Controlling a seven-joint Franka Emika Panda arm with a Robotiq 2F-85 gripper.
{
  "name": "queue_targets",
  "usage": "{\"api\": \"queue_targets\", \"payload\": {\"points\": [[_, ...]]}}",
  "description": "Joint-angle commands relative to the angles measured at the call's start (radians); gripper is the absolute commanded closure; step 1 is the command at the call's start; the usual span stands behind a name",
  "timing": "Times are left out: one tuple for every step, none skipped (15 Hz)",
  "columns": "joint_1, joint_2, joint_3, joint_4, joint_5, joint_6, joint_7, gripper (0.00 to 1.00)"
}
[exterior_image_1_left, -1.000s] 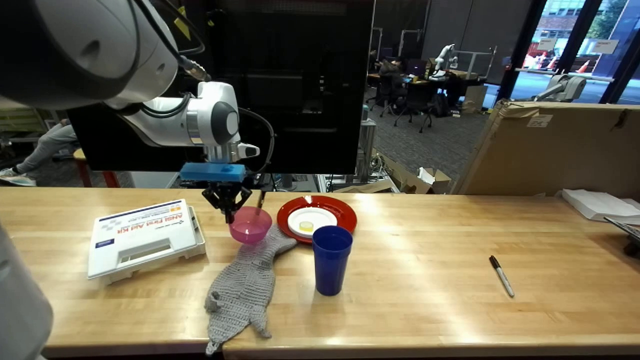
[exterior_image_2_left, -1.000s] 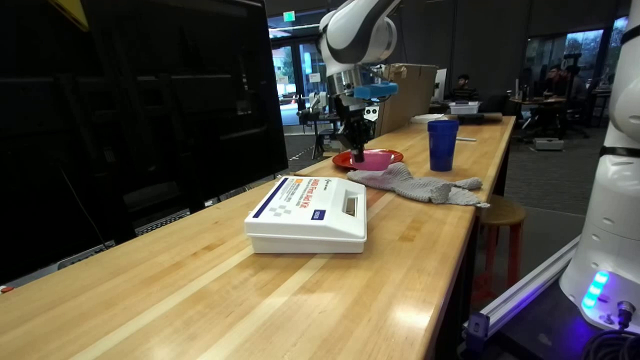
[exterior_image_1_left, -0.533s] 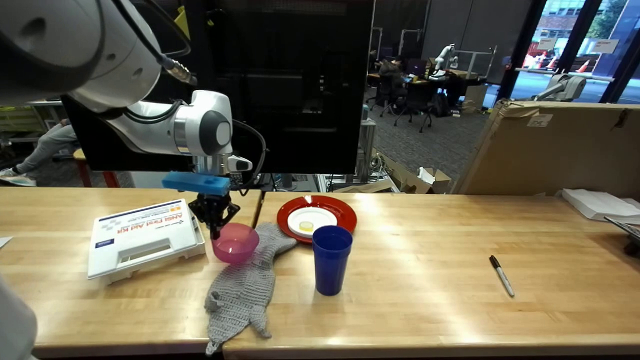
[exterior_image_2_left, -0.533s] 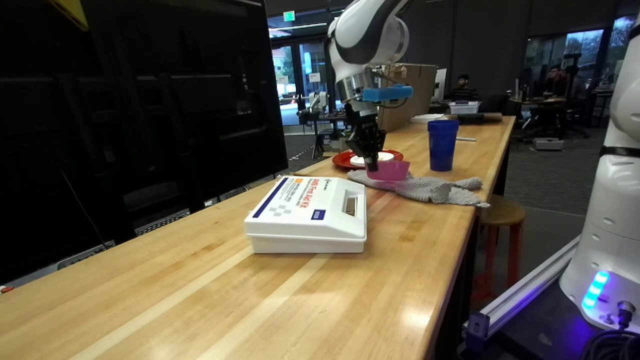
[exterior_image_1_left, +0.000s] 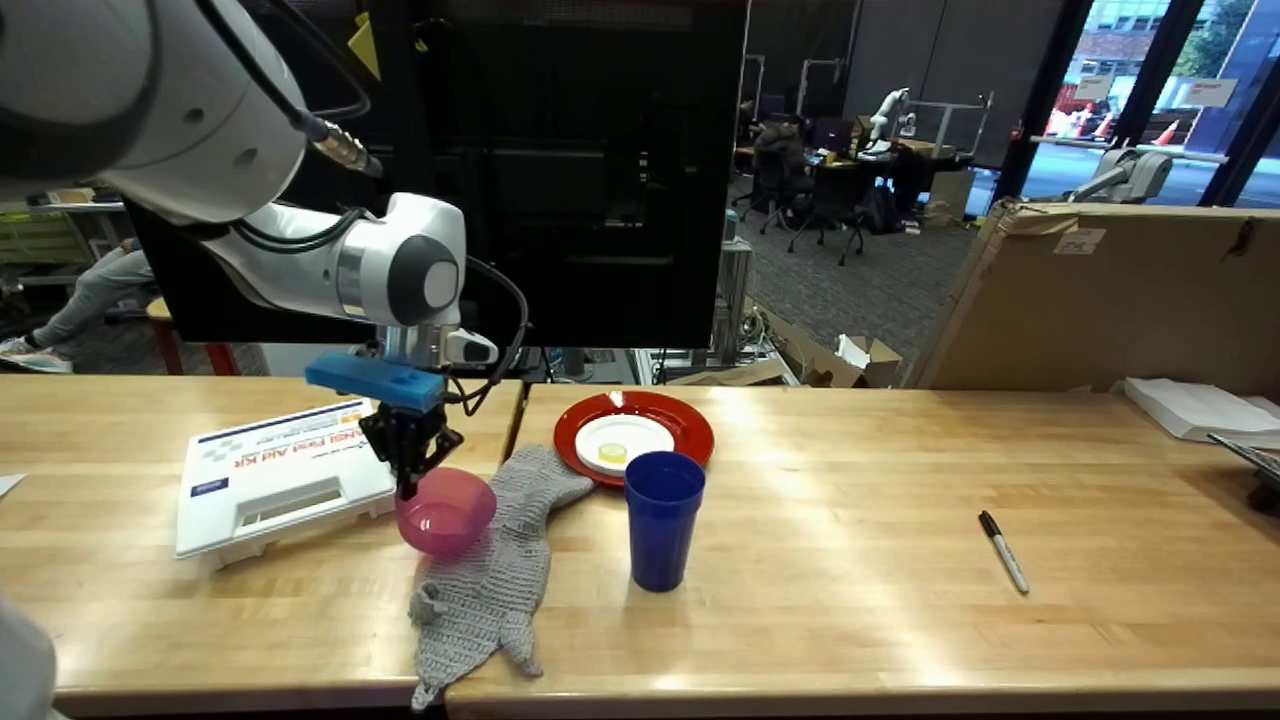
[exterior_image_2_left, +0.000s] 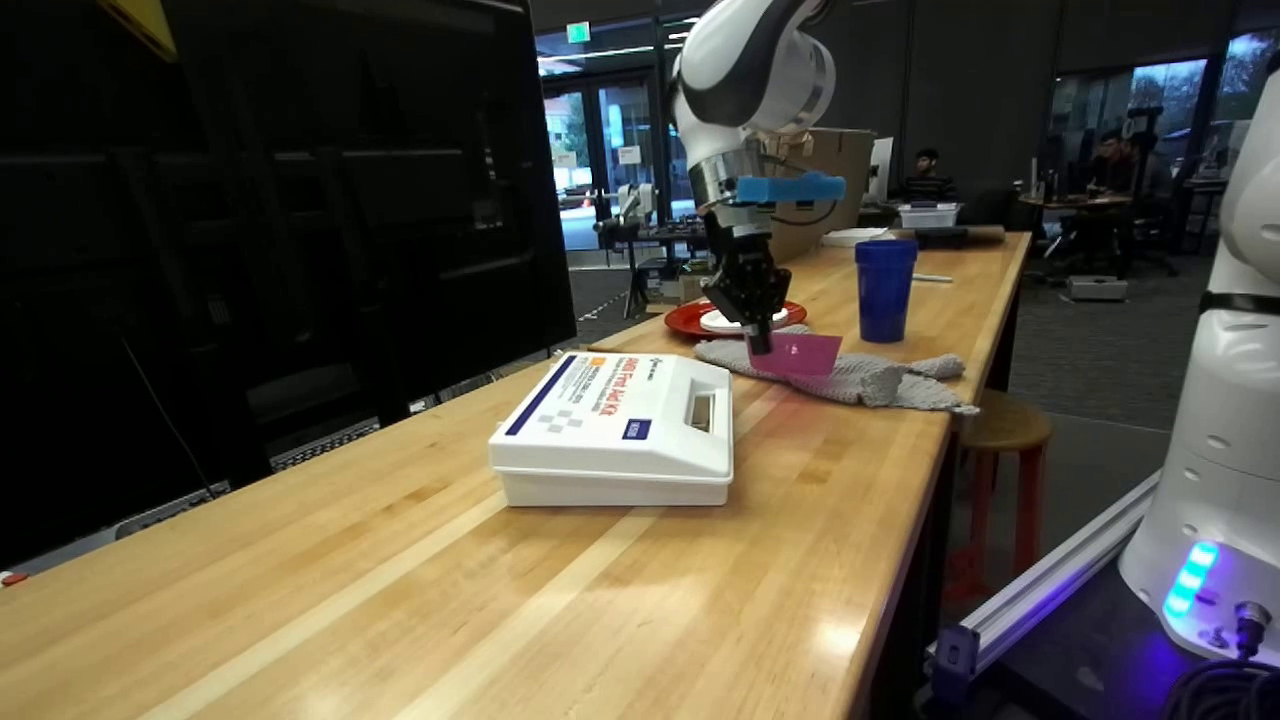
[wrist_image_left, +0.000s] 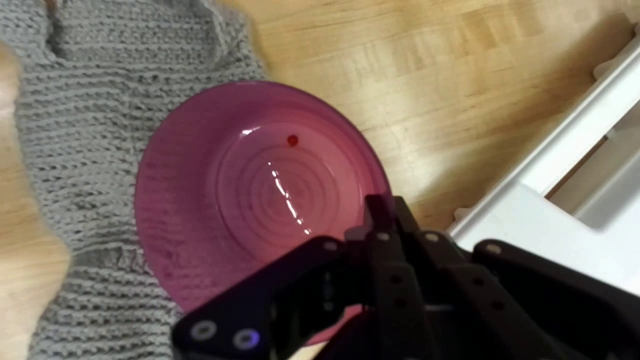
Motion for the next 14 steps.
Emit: {"api": "queue_targets", "payload": {"points": [[-0.011,-0.061,0.000,-0.049,-0.038,0.003,0.037,0.99],[-0.013,-0.065,0.003,-0.053,-0.069,0.004,0.050,0.99],[-0.014,-0.068,0.007,-0.053,-0.102,0.002,0.067,0.99],[-0.014,-0.073,0.008,-0.054,-0.124,0.001,0.076,0.99],[-0.015,-0.074,0.008,-0.056,-0.144,0.005,0.084,0.99],[-0.015,-0.076,0.007,-0.057,-0.153,0.007,0.088,0.99],[-0.016,-0.078,0.004,-0.060,-0.152,0.010,0.087,0.99],[-0.017,-0.078,0.001,-0.065,-0.144,0.021,0.083,0.99],[-0.018,-0.079,-0.001,-0.069,-0.137,0.024,0.082,0.99],[-0.019,-0.081,-0.002,-0.076,-0.135,0.034,0.078,0.99],[-0.018,-0.083,-0.002,-0.083,-0.140,0.045,0.065,0.99],[-0.019,-0.081,0.000,-0.087,-0.160,0.051,0.067,0.99],[-0.021,-0.080,-0.002,-0.096,-0.159,0.069,0.062,0.99],[-0.023,-0.079,-0.005,-0.103,-0.159,0.079,0.058,0.99]]}}
